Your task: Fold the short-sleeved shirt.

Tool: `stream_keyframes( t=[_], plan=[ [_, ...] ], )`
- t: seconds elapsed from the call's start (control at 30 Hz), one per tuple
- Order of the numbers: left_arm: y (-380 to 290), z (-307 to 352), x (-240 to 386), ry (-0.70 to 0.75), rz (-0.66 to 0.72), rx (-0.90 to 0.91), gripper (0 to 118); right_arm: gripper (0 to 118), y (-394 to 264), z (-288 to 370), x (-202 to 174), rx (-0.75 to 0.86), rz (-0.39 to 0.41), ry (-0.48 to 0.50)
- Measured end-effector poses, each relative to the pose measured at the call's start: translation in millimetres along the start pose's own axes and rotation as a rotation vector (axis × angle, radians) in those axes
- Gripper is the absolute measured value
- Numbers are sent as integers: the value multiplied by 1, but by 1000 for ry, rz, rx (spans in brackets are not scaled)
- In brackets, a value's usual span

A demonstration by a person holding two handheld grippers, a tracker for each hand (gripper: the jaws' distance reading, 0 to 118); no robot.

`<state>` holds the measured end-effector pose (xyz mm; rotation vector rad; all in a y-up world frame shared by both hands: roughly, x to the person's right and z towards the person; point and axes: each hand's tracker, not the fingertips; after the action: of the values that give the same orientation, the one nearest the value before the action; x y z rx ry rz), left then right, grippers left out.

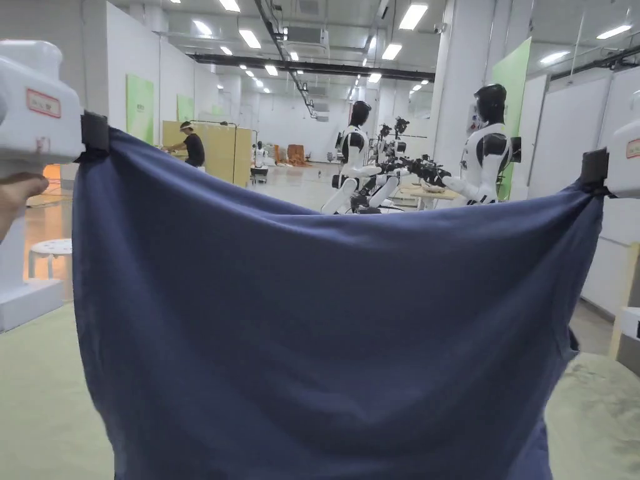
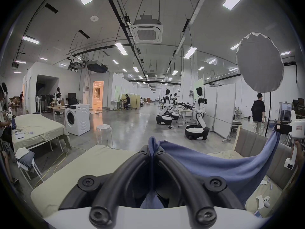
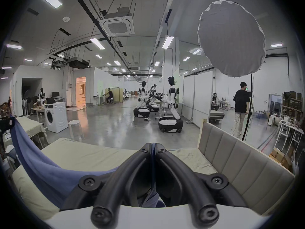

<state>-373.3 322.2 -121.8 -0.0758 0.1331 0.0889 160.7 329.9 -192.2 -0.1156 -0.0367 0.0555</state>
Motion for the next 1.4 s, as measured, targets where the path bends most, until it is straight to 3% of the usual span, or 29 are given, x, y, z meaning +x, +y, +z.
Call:
stream_keyframes(
  t=[0.2, 0.4, 0.73, 1.03, 1.13, 1.17, 1.27, 1.4],
  plan=[
    [7, -54, 12, 3, -19, -1, 1, 4, 20, -49, -13, 18, 32, -47],
    [21, -108, 15, 44, -32, 4, 1, 4, 39, -86, -14, 40, 3, -103],
    [3, -145, 8, 79, -50, -30, 1, 4, 17, -134, -18, -2, 37, -102],
    [-83, -118, -7, 29, -50, -151, 1, 4, -70, -86, -30, -110, 78, 9],
    [-127, -92, -12, -3, -62, -216, 1, 4, -109, -63, -17, -176, 59, 65],
    [-141, -83, -16, -25, -74, -257, 1, 4, -123, -52, -10, -173, 13, 71],
    [-174, -43, -23, -66, -46, -279, 1, 4, -158, -16, 4, -202, 36, 74],
    [-214, 9, -37, -139, 54, -321, 1, 4, -208, 41, 21, -262, -14, 103]
  ],
)
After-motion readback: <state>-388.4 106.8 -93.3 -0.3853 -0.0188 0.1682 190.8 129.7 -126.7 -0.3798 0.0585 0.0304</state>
